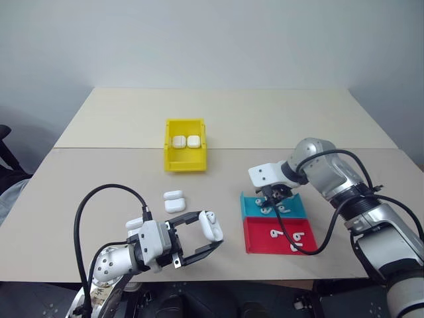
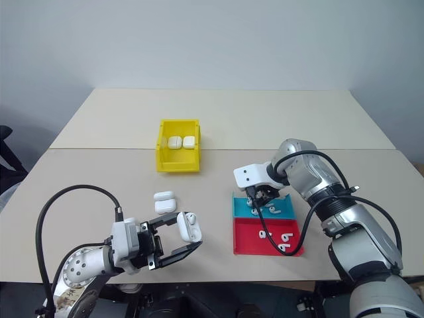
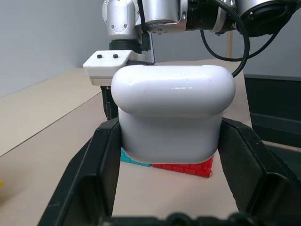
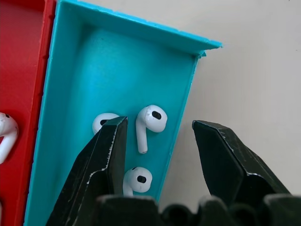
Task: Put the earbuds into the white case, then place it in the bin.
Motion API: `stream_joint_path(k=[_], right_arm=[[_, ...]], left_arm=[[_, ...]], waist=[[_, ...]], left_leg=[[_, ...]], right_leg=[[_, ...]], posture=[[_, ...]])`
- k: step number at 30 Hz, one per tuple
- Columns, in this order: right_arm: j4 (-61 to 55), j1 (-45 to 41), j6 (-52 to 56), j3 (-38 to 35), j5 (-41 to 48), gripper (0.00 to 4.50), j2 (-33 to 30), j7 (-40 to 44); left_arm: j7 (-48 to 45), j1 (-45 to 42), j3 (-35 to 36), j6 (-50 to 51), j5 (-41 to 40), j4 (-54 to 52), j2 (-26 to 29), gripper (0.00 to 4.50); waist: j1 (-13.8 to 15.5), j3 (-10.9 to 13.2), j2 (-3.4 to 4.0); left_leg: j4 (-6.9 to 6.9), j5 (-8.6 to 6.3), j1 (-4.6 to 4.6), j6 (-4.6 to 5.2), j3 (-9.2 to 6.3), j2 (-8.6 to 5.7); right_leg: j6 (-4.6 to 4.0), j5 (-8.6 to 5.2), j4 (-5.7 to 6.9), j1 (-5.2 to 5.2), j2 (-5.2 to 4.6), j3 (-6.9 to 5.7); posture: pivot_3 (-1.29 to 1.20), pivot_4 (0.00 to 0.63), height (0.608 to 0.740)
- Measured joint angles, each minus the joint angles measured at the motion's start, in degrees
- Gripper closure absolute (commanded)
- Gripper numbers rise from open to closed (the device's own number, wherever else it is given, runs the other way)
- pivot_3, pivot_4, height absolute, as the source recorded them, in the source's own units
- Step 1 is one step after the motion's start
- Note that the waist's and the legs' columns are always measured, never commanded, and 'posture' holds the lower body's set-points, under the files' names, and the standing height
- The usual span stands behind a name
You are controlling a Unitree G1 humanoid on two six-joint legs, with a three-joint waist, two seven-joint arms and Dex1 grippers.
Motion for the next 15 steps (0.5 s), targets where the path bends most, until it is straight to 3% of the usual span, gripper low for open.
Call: stream_joint_path(k=[15], right_arm=[[1.7, 0.1, -0.2, 0.0, -1.9, 1.82, 1.0, -1.3]], left_arm=[[0.9, -0.4, -0.2, 0.2, -0.6, -0.3, -0.1, 1.73]], waist=[[0.1, 0.0, 0.00]], left_leg=[[0.01, 0.00, 0.00, 0.00, 0.00, 0.00]], right_leg=[[0.00, 0.00, 0.02, 0.00, 0.00, 0.00]], posture=[[0.00, 0.150, 0.740]])
